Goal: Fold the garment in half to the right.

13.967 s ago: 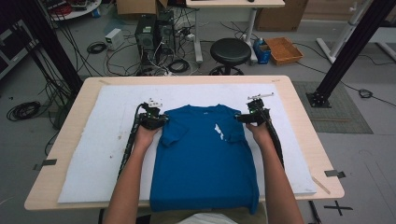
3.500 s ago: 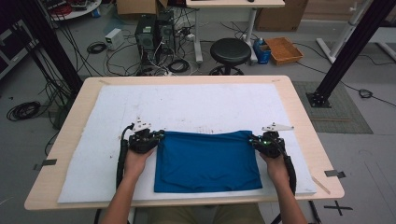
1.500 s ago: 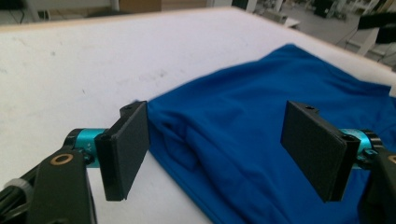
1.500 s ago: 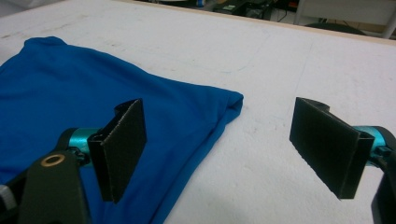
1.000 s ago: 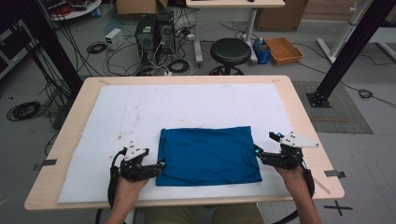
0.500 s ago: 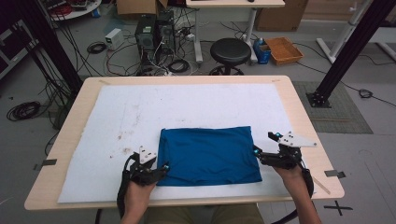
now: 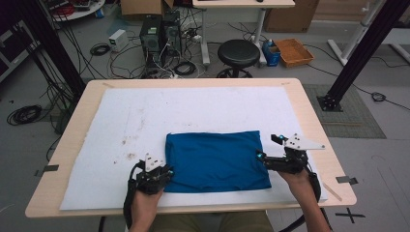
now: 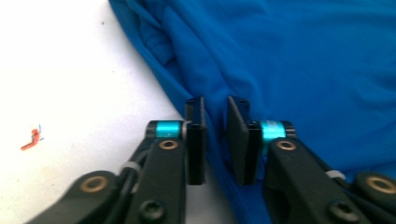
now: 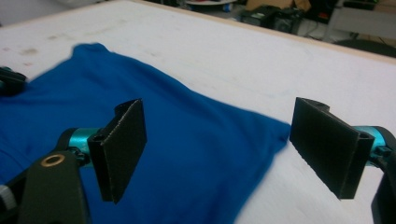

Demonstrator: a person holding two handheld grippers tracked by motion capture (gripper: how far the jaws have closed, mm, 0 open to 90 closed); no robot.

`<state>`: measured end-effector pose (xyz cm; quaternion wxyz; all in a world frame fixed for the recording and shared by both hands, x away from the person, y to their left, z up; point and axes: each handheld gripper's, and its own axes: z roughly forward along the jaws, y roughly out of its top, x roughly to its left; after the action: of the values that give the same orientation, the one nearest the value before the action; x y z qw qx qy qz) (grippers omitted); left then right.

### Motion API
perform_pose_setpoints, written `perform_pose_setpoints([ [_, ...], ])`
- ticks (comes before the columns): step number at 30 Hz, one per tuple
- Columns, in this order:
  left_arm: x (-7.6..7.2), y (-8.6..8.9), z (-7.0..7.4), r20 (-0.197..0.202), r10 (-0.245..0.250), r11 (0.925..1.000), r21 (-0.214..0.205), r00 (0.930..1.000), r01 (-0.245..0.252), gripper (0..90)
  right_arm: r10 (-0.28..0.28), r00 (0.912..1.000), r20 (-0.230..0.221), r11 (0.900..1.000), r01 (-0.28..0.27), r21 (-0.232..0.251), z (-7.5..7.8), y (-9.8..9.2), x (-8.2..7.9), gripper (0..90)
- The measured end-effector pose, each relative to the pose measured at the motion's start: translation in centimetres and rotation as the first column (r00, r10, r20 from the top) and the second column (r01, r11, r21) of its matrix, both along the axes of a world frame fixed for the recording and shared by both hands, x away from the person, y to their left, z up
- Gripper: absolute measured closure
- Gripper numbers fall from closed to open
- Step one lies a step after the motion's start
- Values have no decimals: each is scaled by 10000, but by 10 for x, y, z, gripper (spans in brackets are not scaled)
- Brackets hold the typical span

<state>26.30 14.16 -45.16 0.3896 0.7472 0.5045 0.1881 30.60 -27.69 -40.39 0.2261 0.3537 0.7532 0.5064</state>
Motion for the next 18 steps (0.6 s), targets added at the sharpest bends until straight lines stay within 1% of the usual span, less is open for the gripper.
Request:
perform_pose_setpoints([
  [1,1,0,0,-76,17,10000,-92,10000,-18,849,164,9998,69,9999,-163,-9,4,5,0,183],
  [4,1,0,1,-134,-25,10000,-37,9999,24,860,626,9979,136,9980,-626,-32,13,22,3,184],
  [6,2,0,1,-141,-60,10000,-61,9999,59,863,923,9957,84,9957,-923,-84,18,36,6,184],
  [11,5,3,2,-249,-242,9994,-255,9994,235,865,1334,9907,-249,9907,-1340,-244,27,72,27,184],
  [13,7,3,2,-264,-310,9987,-413,9992,299,865,1486,9882,-369,9884,-1496,-269,31,89,36,184],
  [15,8,4,3,-304,-401,9979,-528,9987,385,865,1688,9834,-665,9848,-1711,-310,33,108,47,186],
  [16,9,4,3,-306,-424,9975,-576,9986,406,865,1846,9790,-868,9819,-1874,-258,33,118,51,196],
  [17,9,4,3,-328,-477,9971,-607,9983,457,865,2044,9742,-959,9781,-2072,-194,32,128,56,206],
  [18,10,4,3,-328,-501,9967,-663,9982,478,865,2140,9705,-1107,9755,-2182,-273,32,140,61,206],
])
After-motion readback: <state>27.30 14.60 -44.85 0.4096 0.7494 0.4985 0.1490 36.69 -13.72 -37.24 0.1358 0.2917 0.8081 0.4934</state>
